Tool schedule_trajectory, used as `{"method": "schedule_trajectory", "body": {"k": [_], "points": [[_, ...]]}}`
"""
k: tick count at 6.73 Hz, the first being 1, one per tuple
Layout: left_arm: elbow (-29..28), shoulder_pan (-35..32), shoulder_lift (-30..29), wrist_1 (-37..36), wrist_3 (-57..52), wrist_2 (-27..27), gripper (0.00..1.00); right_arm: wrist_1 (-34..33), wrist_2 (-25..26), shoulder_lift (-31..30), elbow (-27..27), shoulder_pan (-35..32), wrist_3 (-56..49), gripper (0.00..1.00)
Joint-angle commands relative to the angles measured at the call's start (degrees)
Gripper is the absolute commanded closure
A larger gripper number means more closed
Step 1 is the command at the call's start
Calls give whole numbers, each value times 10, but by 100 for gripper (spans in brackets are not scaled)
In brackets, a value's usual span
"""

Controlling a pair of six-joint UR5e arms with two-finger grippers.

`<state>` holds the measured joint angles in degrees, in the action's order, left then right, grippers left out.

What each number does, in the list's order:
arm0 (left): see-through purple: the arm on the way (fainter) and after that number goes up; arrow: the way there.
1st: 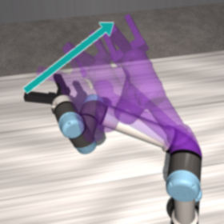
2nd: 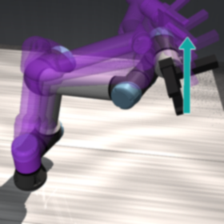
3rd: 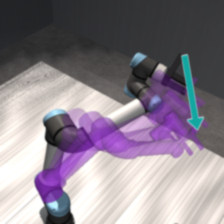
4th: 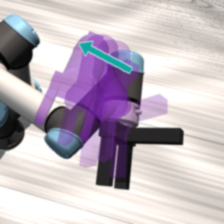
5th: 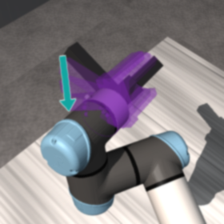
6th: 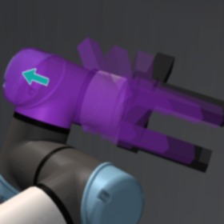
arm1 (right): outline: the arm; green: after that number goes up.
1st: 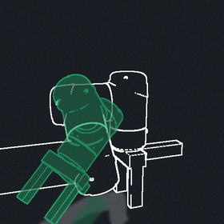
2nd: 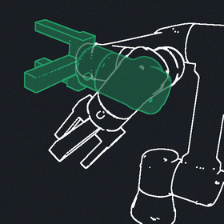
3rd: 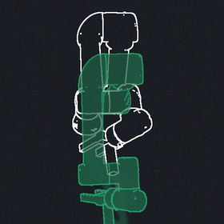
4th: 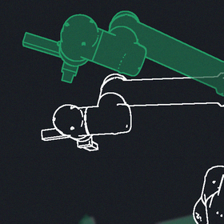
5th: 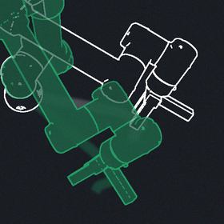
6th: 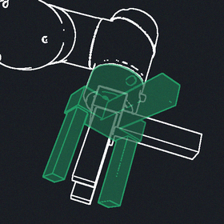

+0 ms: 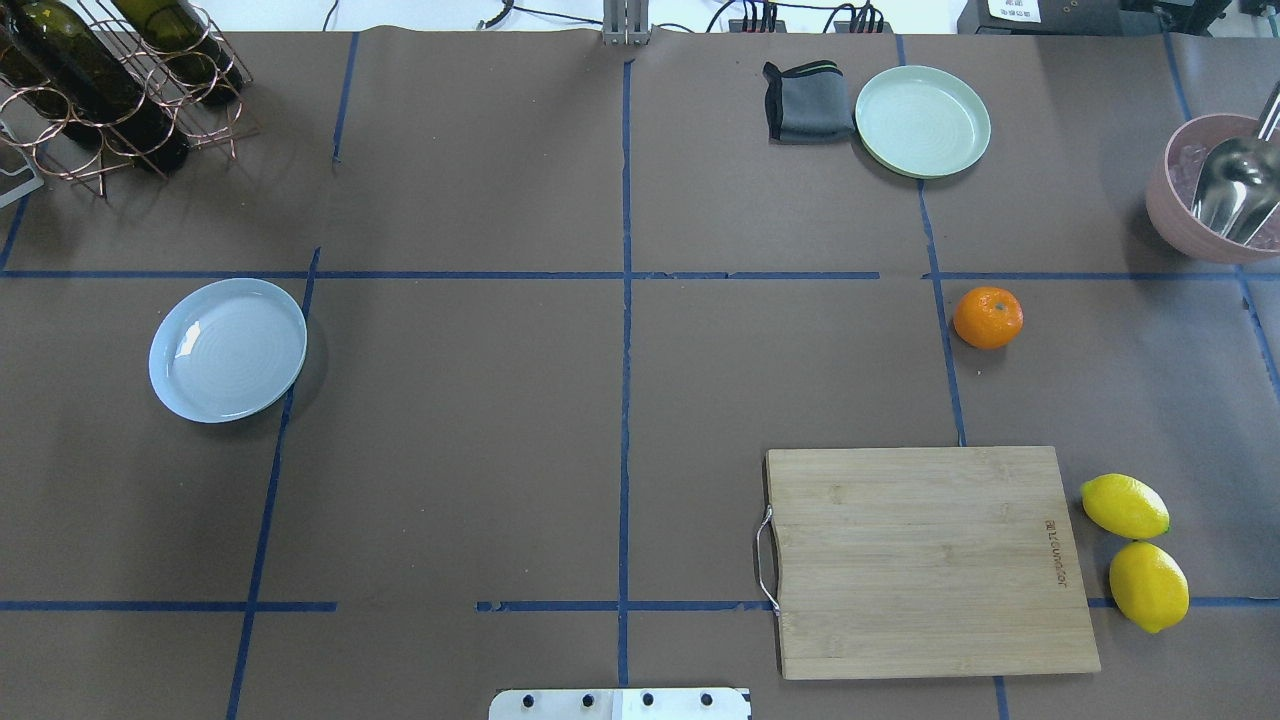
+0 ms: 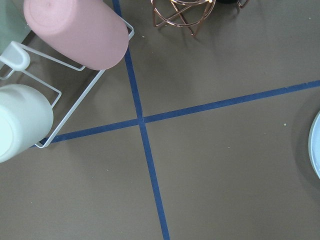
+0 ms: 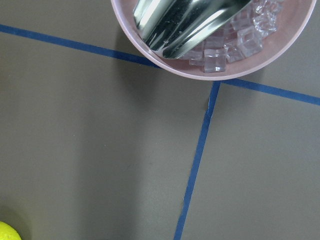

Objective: Pick orange to plate

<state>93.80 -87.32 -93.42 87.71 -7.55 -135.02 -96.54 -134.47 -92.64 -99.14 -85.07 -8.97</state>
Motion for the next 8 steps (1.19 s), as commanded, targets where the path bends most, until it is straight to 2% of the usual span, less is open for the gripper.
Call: {"method": "schedule_trajectory", "body": {"k": [1, 4, 6, 7, 8], "points": [[3, 3, -4, -2, 2, 8, 0, 1, 0, 1, 0, 0, 0, 0], [3, 4, -9, 11, -4, 5, 0, 2, -1, -2, -2, 0, 1, 0], [2, 15, -3, 81, 17, -1, 0, 2, -1, -2, -1, 0, 1, 0], [3, 86, -4, 130, 126, -21, 0, 2, -3, -2, -5, 0, 1, 0], [-5, 135, -3, 208, 250, -18, 0, 2, -6, -3, -9, 0, 1, 0]]}}
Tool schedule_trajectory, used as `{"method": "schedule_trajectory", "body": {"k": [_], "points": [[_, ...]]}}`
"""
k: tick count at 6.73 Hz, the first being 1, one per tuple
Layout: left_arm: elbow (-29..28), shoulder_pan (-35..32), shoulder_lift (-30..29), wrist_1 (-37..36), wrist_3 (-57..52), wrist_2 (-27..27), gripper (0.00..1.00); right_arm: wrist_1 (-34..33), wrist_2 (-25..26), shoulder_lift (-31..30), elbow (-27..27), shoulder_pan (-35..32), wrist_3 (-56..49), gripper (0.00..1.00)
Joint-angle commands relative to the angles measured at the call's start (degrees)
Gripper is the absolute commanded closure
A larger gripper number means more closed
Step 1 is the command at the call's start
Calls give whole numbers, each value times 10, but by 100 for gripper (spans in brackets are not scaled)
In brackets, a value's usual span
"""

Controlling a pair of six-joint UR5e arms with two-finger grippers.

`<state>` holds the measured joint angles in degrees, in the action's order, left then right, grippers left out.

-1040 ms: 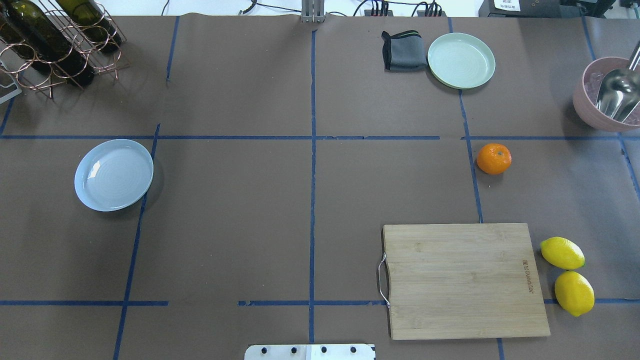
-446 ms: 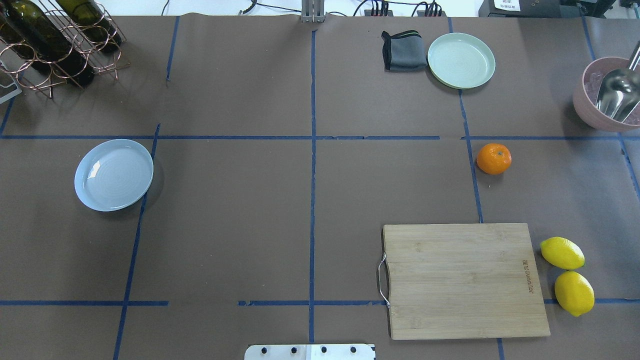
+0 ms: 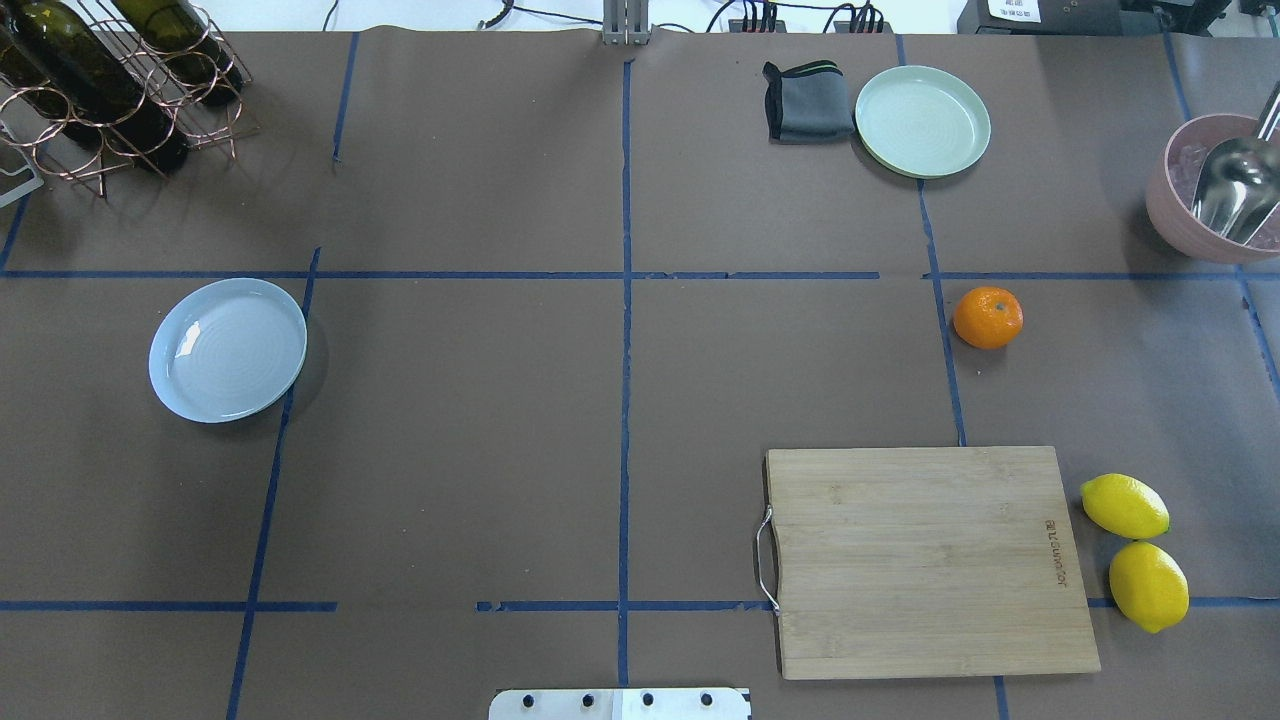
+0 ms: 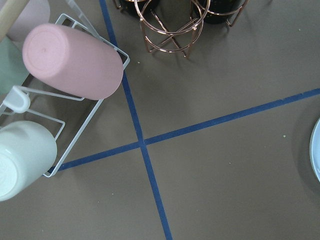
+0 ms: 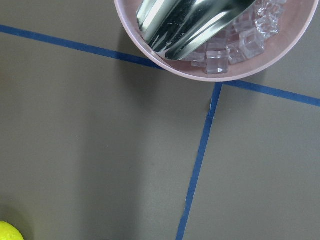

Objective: Pick orange to plate

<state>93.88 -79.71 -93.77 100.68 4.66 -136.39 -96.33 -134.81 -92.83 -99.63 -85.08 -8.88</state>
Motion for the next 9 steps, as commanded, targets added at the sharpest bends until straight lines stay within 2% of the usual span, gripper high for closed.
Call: {"method": "schedule_trajectory", "body": {"k": [1, 2, 3, 5, 6, 8, 9], "points": [[-15, 122, -3, 126, 252, 1, 0, 0, -3, -1, -4, 0, 0, 0], [-14, 161, -7, 157, 323, 36, 0, 0, -3, 0, -1, 1, 1, 0], [-18, 191, -10, 159, 348, 52, 1, 0, -3, 0, 0, 1, 1, 0], [-76, 215, -52, 162, 351, 53, 3, 0, -5, -1, 1, 1, 1, 0], [-81, 227, -52, 167, 350, 59, 5, 0, -5, -1, 0, 1, 1, 0], [-92, 235, -52, 169, 351, 74, 15, 0, -5, -1, 0, 1, 1, 0], [-99, 235, -52, 169, 348, 74, 25, 0, -5, 0, -1, 1, 1, 0]]}}
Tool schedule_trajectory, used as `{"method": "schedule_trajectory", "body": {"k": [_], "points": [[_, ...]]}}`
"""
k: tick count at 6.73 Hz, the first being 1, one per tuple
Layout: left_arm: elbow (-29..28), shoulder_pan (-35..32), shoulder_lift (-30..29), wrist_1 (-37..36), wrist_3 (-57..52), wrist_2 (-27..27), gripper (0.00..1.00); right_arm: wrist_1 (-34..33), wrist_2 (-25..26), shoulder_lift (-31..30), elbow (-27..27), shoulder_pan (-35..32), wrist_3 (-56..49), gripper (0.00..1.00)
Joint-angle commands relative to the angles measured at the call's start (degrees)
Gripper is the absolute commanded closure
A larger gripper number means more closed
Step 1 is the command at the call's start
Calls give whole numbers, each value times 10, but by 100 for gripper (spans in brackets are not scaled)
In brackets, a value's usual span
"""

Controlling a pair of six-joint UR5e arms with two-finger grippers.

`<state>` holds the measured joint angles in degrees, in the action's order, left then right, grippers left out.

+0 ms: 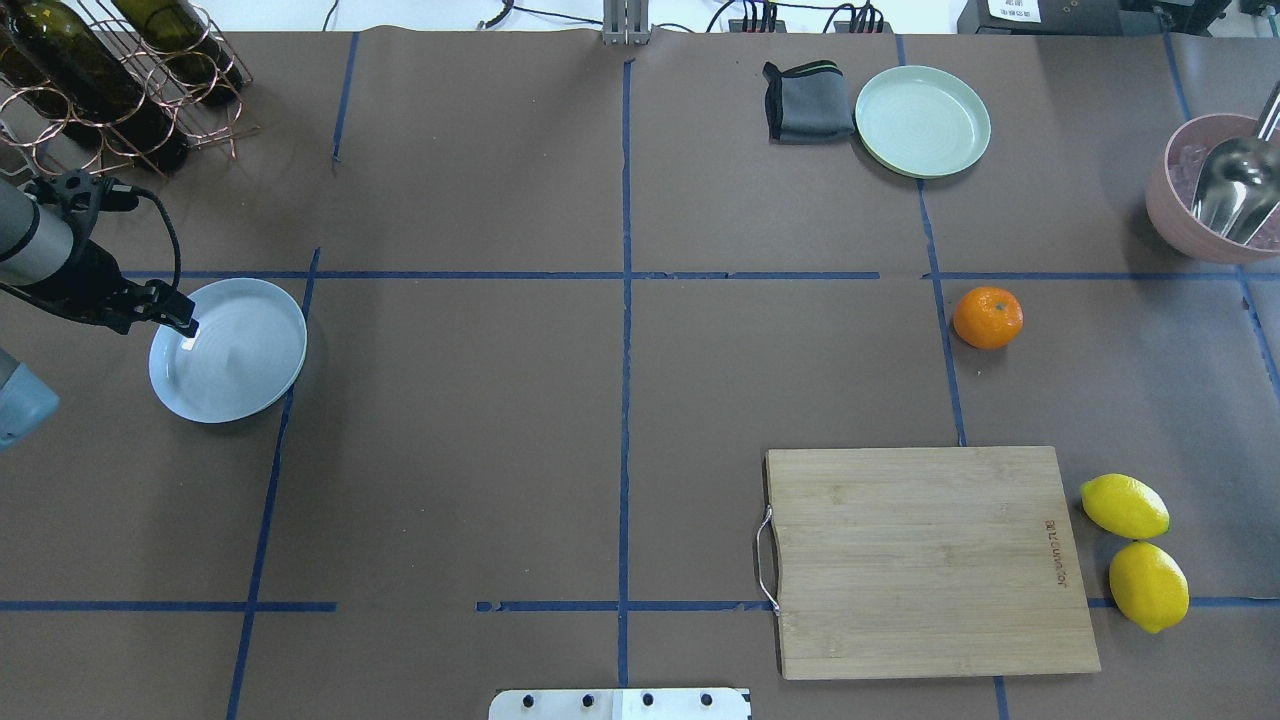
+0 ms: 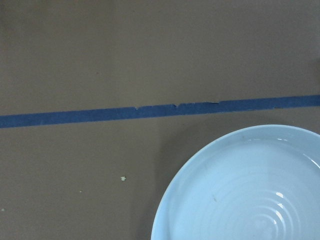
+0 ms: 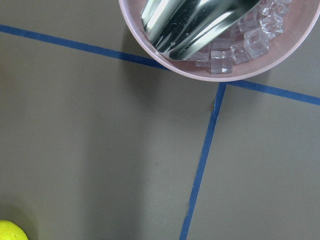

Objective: Pick orange to plate
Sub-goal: 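Reach the left gripper down to the rim of the white plate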

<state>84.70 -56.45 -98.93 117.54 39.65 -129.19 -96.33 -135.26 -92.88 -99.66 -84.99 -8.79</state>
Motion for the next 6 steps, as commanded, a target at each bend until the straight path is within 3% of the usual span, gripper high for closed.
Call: {"method": "schedule_trajectory", "body": {"k": [1, 2, 4, 6], "points": [[-9, 4, 1, 1, -3, 2, 30, 0, 0, 1, -2, 0, 0, 0], [-14, 4, 1, 1, -4, 2, 39, 0, -1, 1, -3, 0, 0, 0], [-12, 5, 1, 1, -6, 1, 100, 0, -1, 1, -4, 0, 0, 0], [2, 5, -1, 1, -4, -4, 100, 0, -1, 1, -4, 0, -1, 0]]}}
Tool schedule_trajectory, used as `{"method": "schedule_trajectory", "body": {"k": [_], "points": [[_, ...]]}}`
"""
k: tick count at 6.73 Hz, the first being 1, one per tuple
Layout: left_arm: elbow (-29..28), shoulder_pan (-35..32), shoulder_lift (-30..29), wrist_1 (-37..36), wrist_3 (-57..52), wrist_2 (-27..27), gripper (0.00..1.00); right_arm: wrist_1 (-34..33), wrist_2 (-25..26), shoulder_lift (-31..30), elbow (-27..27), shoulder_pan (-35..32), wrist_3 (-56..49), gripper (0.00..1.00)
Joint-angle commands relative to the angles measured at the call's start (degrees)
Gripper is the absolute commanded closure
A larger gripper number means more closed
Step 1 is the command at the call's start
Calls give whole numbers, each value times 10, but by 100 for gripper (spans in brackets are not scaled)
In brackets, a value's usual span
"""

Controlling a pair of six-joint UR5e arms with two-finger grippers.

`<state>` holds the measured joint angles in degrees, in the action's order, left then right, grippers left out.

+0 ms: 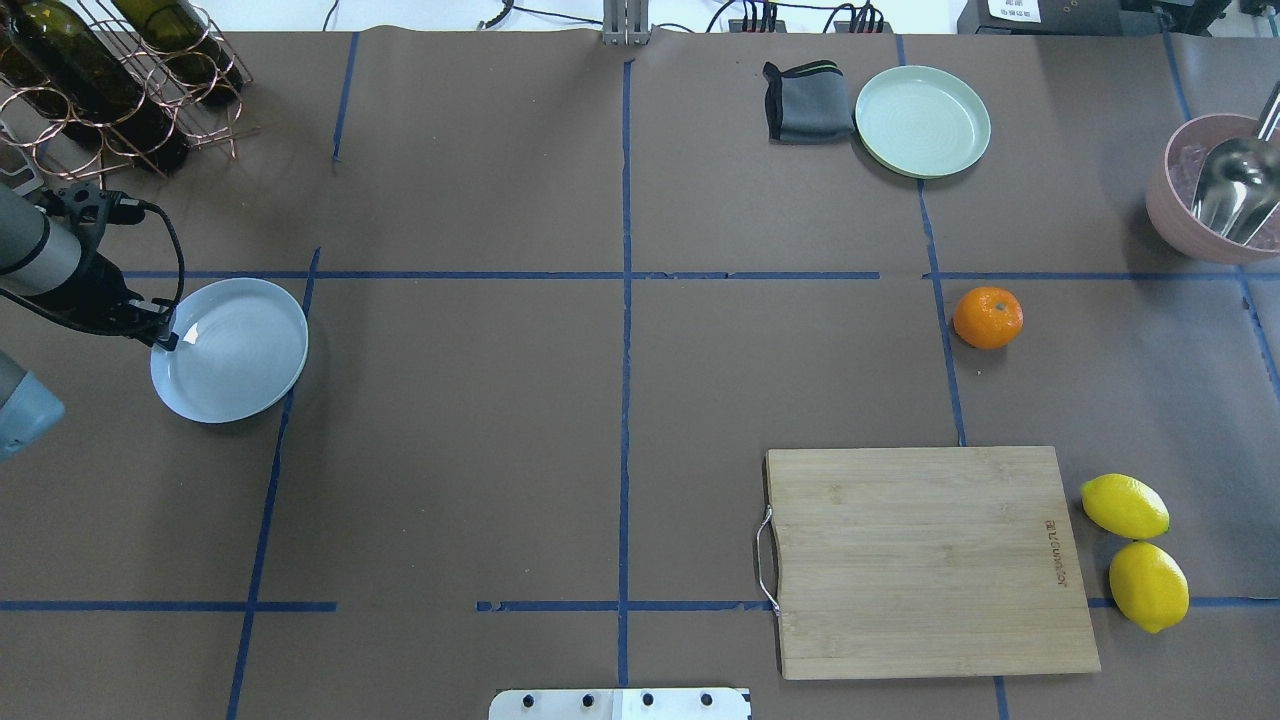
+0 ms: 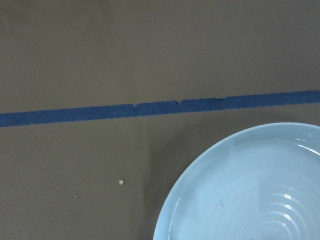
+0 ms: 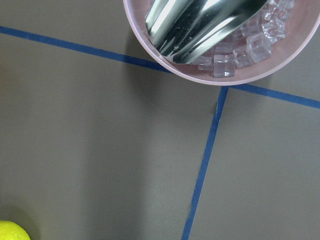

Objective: Pick orange to plate
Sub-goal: 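Reach the left gripper down to the rim of the white plate, then push the white plate with the left gripper toward the table center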

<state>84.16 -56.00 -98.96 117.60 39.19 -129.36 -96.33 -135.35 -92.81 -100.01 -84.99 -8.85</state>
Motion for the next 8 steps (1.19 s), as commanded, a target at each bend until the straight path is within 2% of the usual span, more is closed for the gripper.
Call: {"method": "schedule_trajectory", "body": {"k": [1, 2, 3, 4, 5, 6, 7, 8], "points": [[7, 0, 0, 0, 0, -3, 100, 0, 0, 0, 2, 0, 1, 0], [32, 0, -2, 1, 5, -5, 100, 0, 0, 0, 1, 0, 1, 0], [57, -1, -17, -2, 10, -52, 100, 1, -1, 6, -3, 0, 1, 0], [59, -1, -59, -2, 60, -95, 100, 1, 1, 0, -20, -1, 0, 0], [61, 2, -103, -2, 113, -97, 100, 1, 0, 1, -26, 0, 1, 0], [59, 35, -161, -2, 189, -92, 100, 2, -1, 0, -33, 1, 0, 0], [55, 119, -201, -2, 280, -64, 100, 1, -17, -1, -35, 1, 0, 0], [54, 154, -228, -1, 318, 4, 100, 2, -35, -1, -36, 3, 1, 0]]}}
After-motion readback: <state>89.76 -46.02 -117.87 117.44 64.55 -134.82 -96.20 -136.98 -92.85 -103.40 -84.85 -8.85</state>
